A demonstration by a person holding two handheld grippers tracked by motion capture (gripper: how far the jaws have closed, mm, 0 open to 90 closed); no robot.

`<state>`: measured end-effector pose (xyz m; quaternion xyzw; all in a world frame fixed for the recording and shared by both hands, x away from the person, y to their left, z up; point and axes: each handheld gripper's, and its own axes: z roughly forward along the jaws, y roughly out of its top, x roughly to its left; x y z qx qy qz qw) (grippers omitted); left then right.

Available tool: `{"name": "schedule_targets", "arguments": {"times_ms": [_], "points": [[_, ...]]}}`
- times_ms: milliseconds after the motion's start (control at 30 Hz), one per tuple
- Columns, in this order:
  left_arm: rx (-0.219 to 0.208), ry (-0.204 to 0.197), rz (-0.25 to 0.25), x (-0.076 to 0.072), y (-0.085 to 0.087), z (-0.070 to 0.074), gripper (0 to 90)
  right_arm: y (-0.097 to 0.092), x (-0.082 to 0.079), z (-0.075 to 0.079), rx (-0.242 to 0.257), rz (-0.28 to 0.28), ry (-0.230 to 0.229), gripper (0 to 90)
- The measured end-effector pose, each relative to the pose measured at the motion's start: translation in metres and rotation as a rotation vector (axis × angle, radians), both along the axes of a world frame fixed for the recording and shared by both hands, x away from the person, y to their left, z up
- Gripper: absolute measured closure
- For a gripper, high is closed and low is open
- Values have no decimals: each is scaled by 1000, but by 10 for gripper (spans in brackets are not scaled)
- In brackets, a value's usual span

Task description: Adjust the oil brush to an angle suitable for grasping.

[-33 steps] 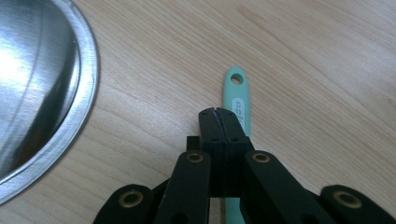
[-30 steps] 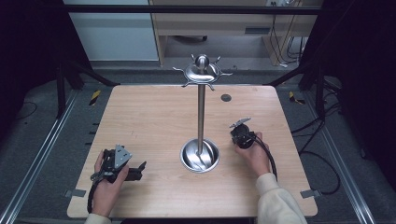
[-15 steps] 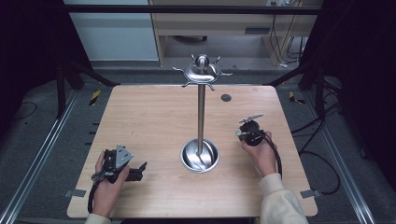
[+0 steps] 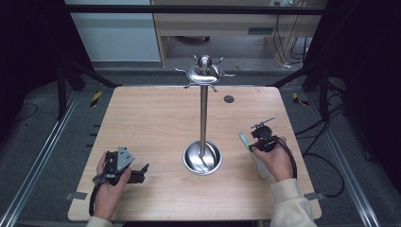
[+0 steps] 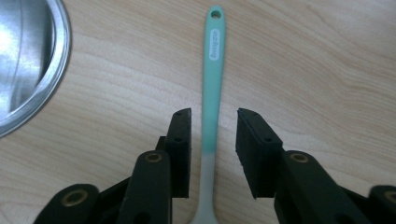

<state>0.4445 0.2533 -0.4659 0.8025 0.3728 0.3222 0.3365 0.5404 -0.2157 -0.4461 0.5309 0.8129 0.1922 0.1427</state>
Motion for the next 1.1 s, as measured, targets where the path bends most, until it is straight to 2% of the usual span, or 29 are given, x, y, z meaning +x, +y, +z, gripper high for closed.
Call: {"name": "schedule_targets", "arguments": {"times_ms": [33,133,233,300,367,467,633,800,1100], "points": [[0,3,-3,0,0,0,19,0,0,0,-8,14,18,635],[1,3,-4,0,0,0,18,1,0,1,-34,27,39,627],[0,5,-2,0,0,-1,19,2,1,0,-36,33,63,628],[2,8,-3,1,0,-1,19,2,2,-4,-43,40,93,646],[1,8,-2,0,0,-1,18,1,2,-5,-46,41,98,662],[3,9,-5,0,-1,-1,18,0,6,-10,-49,42,133,695],[7,12,-9,0,-2,-2,19,0,10,-12,-57,42,151,714],[8,15,-11,0,-2,-2,19,1,13,-16,-51,40,193,738],[10,18,-16,0,-3,-2,18,2,16,-18,-60,43,215,774]]}}
